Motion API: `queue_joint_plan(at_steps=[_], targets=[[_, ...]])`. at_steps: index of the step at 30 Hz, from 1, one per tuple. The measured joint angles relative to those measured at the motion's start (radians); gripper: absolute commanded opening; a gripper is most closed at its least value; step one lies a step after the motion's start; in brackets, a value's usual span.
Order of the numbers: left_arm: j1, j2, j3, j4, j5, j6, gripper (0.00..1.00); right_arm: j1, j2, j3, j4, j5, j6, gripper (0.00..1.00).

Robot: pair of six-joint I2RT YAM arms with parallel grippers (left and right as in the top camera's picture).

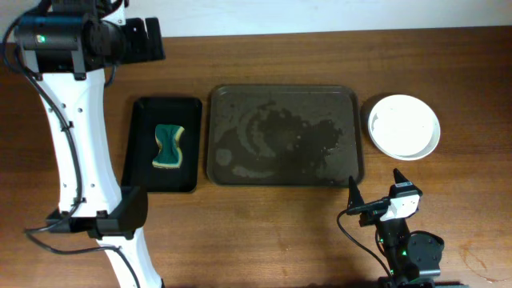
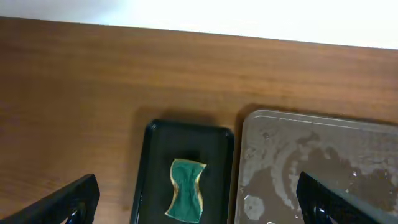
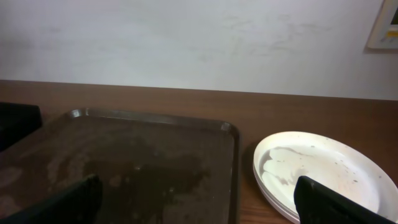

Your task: Clean dirty plates on tray and stack at the side

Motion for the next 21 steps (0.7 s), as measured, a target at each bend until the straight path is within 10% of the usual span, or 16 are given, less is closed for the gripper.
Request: queue_joint_plan(at_steps=[15,21], targets=[[0.064,-1.542,-2.239,1.357,-0.007,0.057,0.99,0.0,-0.003,0.0,0.0,0.004,0.0,0.99],[0.066,-1.919,-2.613,1.549,-0.007,0.098,0.99,0.0,-0.004,0.0,0.0,0.004,0.0,0.99]])
